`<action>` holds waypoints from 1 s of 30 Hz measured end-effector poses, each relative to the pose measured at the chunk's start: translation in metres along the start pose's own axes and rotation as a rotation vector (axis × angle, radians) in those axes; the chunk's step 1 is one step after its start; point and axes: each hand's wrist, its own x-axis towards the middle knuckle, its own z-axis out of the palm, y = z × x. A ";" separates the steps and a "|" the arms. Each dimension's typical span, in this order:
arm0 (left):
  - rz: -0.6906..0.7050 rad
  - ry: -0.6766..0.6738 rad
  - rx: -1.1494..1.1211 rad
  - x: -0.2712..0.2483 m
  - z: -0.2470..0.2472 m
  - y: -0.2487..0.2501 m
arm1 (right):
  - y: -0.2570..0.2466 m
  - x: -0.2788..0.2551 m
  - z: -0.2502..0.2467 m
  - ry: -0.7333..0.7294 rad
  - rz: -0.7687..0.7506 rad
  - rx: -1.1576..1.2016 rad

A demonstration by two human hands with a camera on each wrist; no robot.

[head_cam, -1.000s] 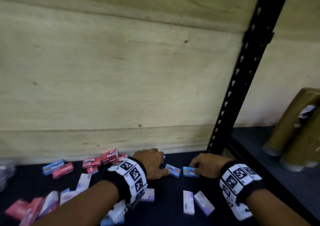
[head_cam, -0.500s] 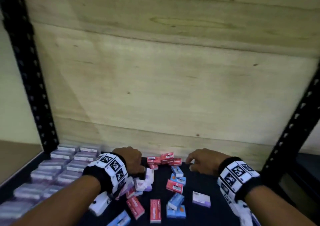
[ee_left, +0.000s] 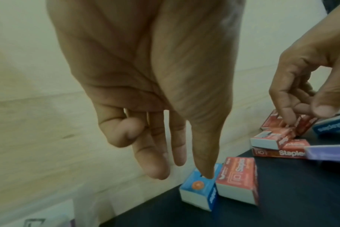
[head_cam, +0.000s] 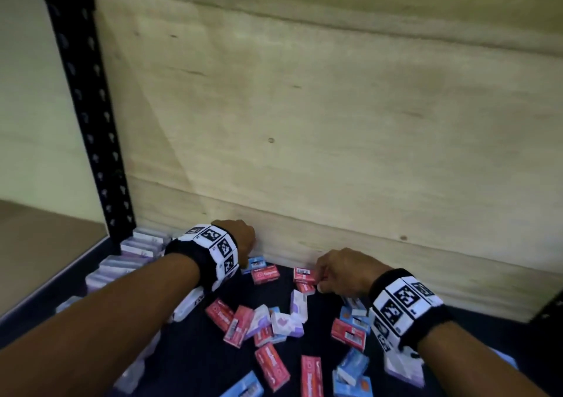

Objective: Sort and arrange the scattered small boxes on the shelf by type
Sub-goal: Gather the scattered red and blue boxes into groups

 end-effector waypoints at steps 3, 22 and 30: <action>0.005 -0.017 0.025 0.011 0.002 0.000 | 0.005 0.006 0.002 -0.010 -0.022 0.021; 0.068 0.028 -0.063 0.008 -0.001 0.006 | 0.017 -0.009 0.009 -0.010 -0.095 0.124; 0.271 -0.055 -0.319 -0.040 -0.042 0.034 | 0.016 -0.023 0.001 0.156 -0.183 0.122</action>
